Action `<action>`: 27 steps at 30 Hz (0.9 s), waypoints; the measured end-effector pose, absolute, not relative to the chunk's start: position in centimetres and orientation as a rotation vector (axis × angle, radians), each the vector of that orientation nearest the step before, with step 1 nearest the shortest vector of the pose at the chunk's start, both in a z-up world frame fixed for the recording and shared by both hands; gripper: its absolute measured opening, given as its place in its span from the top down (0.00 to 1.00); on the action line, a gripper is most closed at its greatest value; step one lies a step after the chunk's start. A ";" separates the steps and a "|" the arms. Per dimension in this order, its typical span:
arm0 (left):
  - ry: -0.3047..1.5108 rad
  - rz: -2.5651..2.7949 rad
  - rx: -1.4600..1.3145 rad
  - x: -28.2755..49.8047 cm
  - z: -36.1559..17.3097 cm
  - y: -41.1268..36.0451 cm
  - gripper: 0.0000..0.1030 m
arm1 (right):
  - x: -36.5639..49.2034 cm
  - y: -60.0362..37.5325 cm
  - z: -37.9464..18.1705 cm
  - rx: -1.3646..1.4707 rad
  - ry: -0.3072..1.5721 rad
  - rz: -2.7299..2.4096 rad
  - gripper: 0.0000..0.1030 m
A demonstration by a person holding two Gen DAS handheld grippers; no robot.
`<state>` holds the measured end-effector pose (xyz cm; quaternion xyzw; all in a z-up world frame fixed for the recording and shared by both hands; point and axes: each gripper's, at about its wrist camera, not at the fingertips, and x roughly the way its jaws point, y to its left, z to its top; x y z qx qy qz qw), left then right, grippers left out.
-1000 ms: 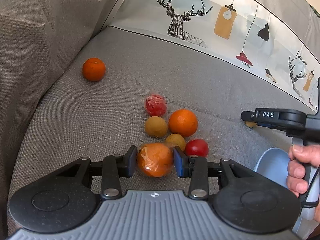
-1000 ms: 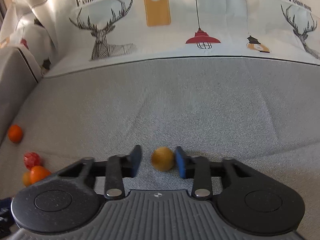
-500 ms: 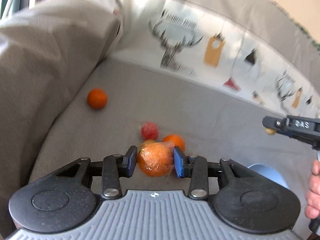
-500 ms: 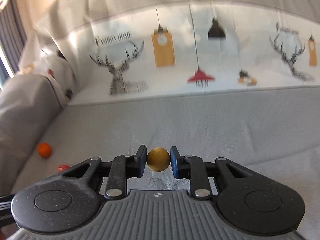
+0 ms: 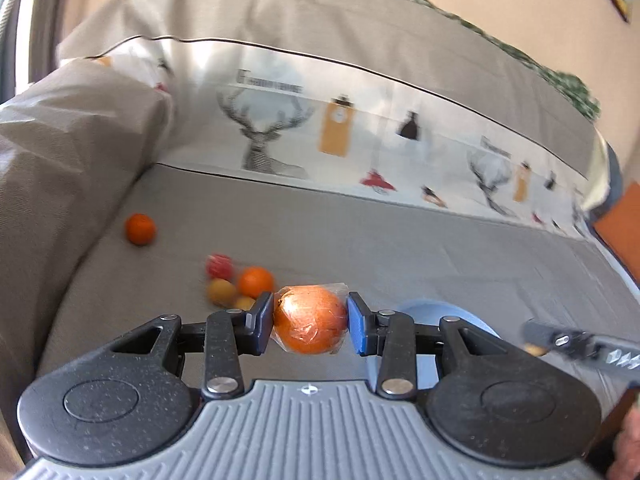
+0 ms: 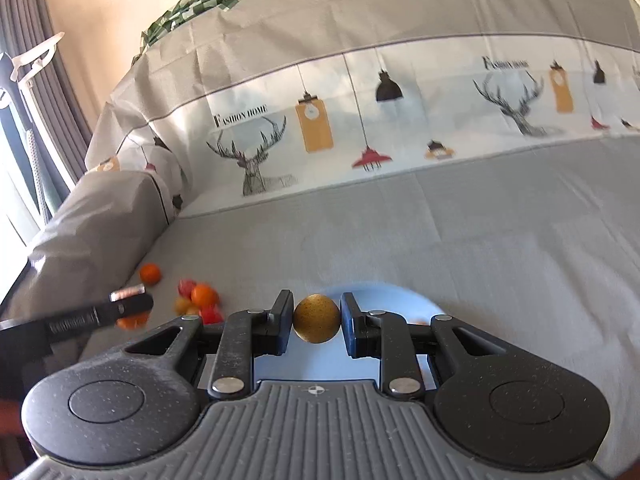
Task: Organize fruits
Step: 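Carry the wrapped orange and brown fruit over the blue plate with both grippers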
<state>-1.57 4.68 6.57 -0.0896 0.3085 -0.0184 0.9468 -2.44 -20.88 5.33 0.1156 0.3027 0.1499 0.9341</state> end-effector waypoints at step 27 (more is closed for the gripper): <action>0.625 -0.241 0.050 -1.3 3.4 -2.3 0.58 | -1.3 -24.3 0.9 0.264 0.660 0.180 0.74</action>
